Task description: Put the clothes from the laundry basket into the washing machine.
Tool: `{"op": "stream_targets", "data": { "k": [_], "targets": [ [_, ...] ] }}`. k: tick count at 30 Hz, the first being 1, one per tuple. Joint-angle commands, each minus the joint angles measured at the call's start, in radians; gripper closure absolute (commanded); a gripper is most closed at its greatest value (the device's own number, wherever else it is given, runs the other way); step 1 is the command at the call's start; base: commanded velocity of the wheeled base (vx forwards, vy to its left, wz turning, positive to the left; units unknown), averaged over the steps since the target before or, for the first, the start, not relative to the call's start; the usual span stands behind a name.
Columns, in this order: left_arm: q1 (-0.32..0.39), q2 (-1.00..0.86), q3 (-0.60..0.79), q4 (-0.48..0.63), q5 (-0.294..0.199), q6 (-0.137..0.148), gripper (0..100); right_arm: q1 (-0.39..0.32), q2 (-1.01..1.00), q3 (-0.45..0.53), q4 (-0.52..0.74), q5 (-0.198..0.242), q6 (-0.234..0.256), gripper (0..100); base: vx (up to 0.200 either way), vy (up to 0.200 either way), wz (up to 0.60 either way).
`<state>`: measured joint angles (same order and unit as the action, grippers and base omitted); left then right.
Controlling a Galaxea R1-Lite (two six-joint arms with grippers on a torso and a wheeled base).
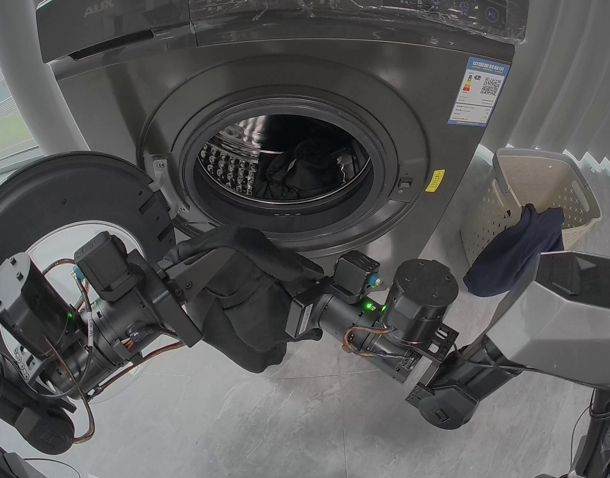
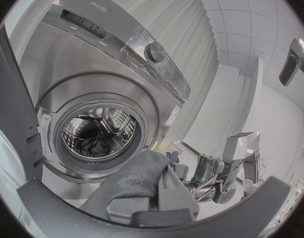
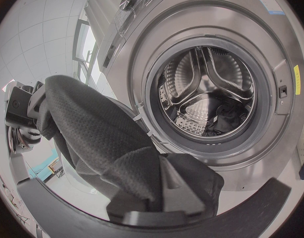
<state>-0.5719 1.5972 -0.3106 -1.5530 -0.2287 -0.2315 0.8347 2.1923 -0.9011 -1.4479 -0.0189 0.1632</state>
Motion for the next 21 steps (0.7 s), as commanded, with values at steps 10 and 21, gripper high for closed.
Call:
{"op": "stream_targets", "data": {
  "k": [10,21],
  "targets": [
    [-0.003,0.01,0.005,-0.001,-0.004,-0.029,100,-0.045,-0.141,0.067,0.012,-0.003,-0.001,100,0.0,0.0,0.0],
    [-0.031,0.056,0.024,-0.001,-0.044,-0.034,0,0.004,-0.204,0.093,0.001,-0.012,0.007,100,0.0,0.0,0.0]
  ]
}}
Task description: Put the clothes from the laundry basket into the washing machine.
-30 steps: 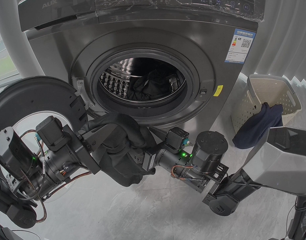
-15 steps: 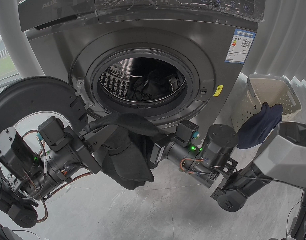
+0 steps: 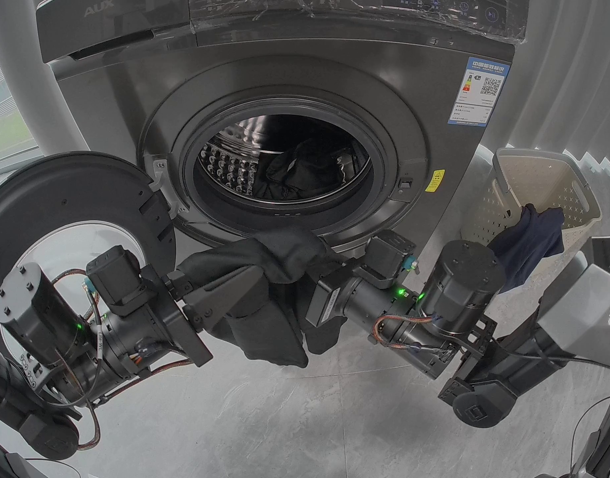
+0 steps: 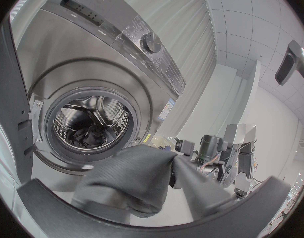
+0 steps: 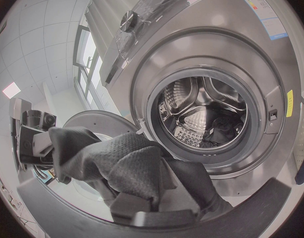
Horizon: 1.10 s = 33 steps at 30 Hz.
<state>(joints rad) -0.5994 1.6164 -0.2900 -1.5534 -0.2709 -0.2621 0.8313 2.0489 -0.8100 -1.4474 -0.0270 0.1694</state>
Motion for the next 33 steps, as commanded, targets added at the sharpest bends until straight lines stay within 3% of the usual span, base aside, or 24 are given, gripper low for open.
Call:
{"op": "stream_targets", "data": {
  "k": [1,4,17,33],
  "targets": [
    [0.001,0.053,0.008,-0.001,-0.004,-0.006,0,-0.001,-0.076,0.002,0.004,-0.004,-0.002,100,0.0,0.0,0.0],
    [0.004,0.122,0.018,-0.004,-0.001,0.006,0,-0.011,-0.118,0.015,0.007,-0.004,-0.005,100,0.0,0.0,0.0],
    [0.006,0.313,0.0,-0.004,-0.004,0.007,0,-0.009,-0.147,0.003,0.009,-0.004,-0.005,100,0.0,0.0,0.0],
    [0.041,0.401,-0.029,-0.005,0.001,0.038,0,-0.012,-0.145,-0.021,0.013,-0.004,-0.005,100,0.0,0.0,0.0]
  ]
}}
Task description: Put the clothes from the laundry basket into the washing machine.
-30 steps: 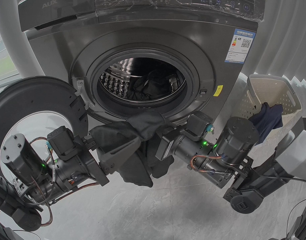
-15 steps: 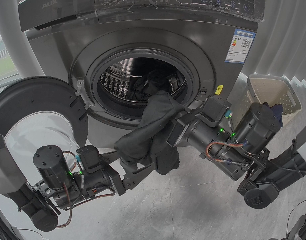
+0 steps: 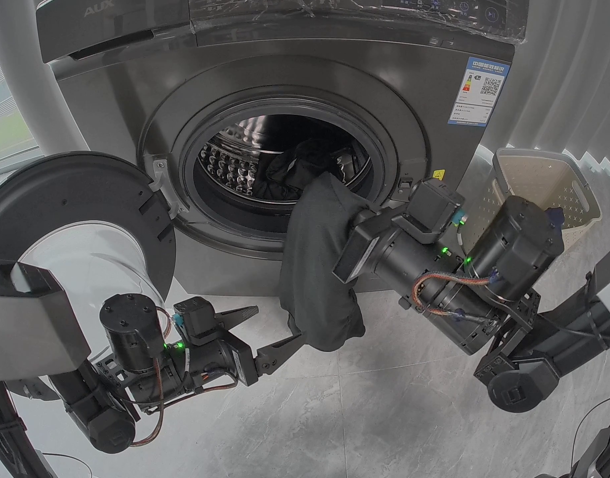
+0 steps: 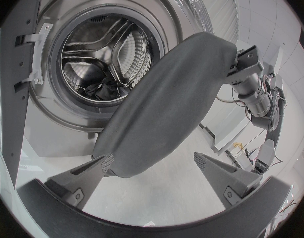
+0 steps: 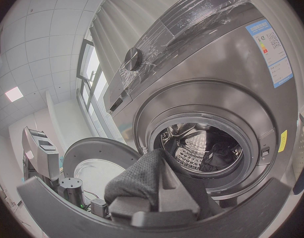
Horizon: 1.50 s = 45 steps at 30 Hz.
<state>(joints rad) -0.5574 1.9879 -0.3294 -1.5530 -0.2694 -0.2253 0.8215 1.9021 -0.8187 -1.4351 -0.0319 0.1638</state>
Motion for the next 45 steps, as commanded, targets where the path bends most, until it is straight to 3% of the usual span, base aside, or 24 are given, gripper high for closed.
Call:
{"op": "stream_targets", "data": {
  "k": [1,13,26,32,34,45],
  "targets": [
    [-0.006,0.029,0.012,-0.006,-0.001,0.001,0,-0.005,0.003,-0.017,0.001,0.001,0.0,100,0.0,0.0,0.0],
    [-0.078,0.081,0.023,-0.006,-0.011,0.034,0,-0.024,0.078,-0.125,0.002,0.0,0.0,100,0.0,0.0,0.0],
    [-0.068,0.23,-0.086,-0.006,0.007,0.035,0,-0.016,0.107,-0.201,0.005,0.0,0.0,100,0.0,0.0,0.0],
    [-0.061,0.321,-0.195,-0.006,0.078,0.034,0,-0.008,0.098,-0.204,0.009,0.0,0.002,100,0.0,0.0,0.0],
    [-0.042,0.364,-0.257,-0.007,0.125,0.032,0,-0.005,0.087,-0.2,0.009,-0.002,0.002,100,0.0,0.0,0.0],
    [-0.019,0.422,-0.376,-0.007,0.231,0.02,0,-0.002,0.074,-0.185,0.009,-0.01,0.005,100,0.0,0.0,0.0]
  ]
}}
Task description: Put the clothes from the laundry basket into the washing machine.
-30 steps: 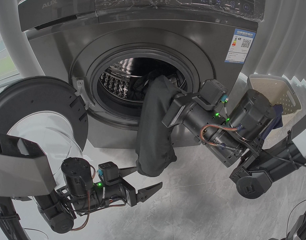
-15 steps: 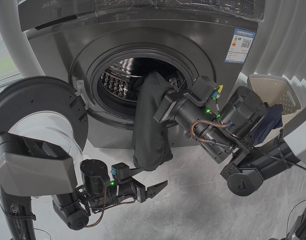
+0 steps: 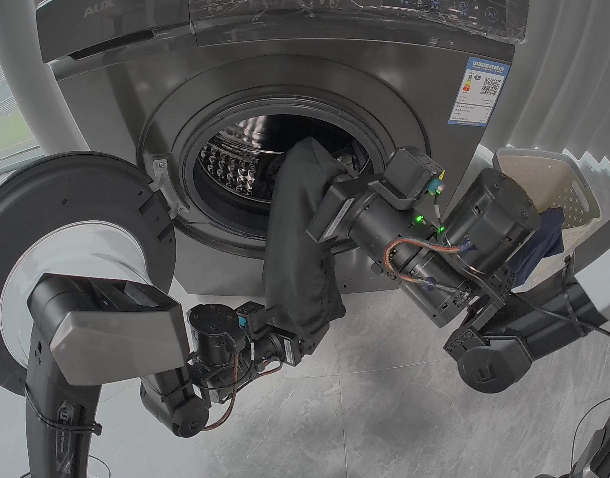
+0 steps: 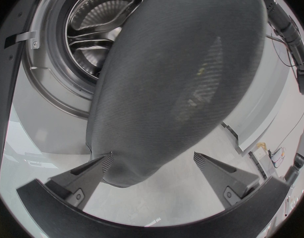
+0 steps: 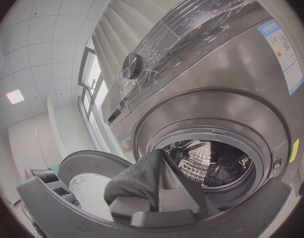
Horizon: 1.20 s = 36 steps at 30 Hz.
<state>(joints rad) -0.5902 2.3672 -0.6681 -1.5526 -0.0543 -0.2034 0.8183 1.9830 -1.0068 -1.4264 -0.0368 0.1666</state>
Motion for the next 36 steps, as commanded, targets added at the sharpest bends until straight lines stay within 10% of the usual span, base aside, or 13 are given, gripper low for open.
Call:
{"op": "stream_targets", "data": {
  "k": [1,14,36],
  "targets": [
    [0.018,0.043,-0.041,-0.008,0.017,-0.001,100,0.001,-0.007,0.004,0.0,-0.005,0.002,100,0.0,0.0,0.0],
    [0.09,-0.097,-0.001,-0.009,0.04,-0.004,100,-0.034,-0.046,0.059,-0.011,-0.005,0.004,100,0.0,0.0,0.0],
    [0.128,-0.665,0.352,-0.004,-0.082,-0.004,100,-0.243,-0.181,0.283,-0.019,0.006,0.01,100,0.0,0.0,0.0]
  ]
}}
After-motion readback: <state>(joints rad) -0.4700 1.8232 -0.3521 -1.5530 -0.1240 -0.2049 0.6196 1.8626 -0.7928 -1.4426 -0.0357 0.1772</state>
